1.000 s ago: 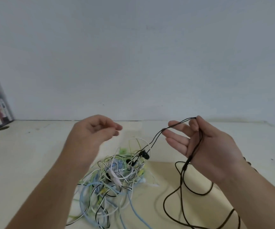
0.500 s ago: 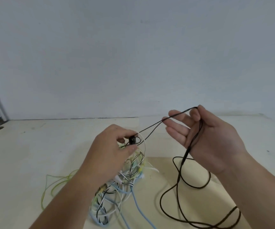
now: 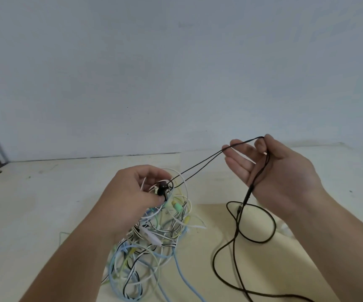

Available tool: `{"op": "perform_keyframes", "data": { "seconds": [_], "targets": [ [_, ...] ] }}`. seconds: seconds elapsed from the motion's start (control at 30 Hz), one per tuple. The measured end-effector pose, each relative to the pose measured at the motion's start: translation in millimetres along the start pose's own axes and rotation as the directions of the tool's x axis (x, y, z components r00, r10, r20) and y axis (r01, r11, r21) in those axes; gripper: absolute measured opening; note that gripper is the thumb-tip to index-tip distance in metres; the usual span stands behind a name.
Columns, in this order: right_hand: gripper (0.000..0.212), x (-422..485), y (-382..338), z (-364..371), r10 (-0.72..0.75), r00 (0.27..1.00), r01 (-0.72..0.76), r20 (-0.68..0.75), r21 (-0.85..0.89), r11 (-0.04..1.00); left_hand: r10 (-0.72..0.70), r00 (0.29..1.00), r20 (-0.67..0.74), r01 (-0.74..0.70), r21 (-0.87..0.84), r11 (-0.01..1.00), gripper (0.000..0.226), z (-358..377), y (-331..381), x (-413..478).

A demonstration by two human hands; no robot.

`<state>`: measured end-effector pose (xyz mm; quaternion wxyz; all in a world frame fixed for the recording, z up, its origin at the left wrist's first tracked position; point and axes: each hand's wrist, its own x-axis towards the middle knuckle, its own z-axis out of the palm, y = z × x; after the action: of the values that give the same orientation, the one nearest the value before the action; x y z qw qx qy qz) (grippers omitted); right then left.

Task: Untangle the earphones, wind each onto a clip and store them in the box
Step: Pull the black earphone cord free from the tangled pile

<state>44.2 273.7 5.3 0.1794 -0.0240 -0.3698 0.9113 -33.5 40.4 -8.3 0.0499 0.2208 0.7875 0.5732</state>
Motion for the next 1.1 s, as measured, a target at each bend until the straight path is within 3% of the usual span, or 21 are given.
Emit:
{"op": "perform_keyframes", "data": {
  "seconds": [0.33,0.47,0.6,0.7,0.77,1.0,1.1],
  "targets": [
    [0.042,1.5,-2.8,-1.4,-0.020,0.998,0.019,-0.057,-0.012,1.000,-0.075,0.997,0.012,0.076,-0.099,0.992,0.038,-5.8,0.5,1.7],
    [0.042,1.4,-2.3,-3.3,-0.023,0.998,0.021,-0.058,-0.025,0.999,-0.111,0.990,-0.090,0.109,-0.026,0.994,0.037,-1.2,-0.1,4.6],
    [0.040,2.8,-3.2,-5.7,-0.029,0.998,0.027,-0.055,-0.021,0.999,-0.065,0.997,-0.047,0.071,0.134,0.989,0.031,0.1,2.2,-0.4],
    [0.039,4.7,-3.7,-6.1,-0.031,0.998,0.031,-0.052,-0.001,1.000,-0.081,0.996,0.048,0.071,0.184,0.980,0.011,-2.4,3.3,-1.8],
    [0.039,5.3,-3.3,-5.8,-0.032,0.998,0.032,-0.061,0.001,0.999,-0.098,0.990,0.101,0.074,0.215,0.974,0.013,-3.6,1.1,-1.2],
    [0.039,2.9,-3.5,-4.3,-0.032,0.996,0.032,-0.079,-0.002,0.999,-0.045,0.990,0.135,0.001,0.314,0.950,0.003,-2.5,-2.5,-2.8],
    [0.040,1.6,-5.5,-4.1,-0.043,0.995,0.043,-0.089,-0.009,0.999,-0.003,0.999,0.053,-0.014,0.315,0.949,0.016,-0.3,-4.2,-0.3]
  ]
}}
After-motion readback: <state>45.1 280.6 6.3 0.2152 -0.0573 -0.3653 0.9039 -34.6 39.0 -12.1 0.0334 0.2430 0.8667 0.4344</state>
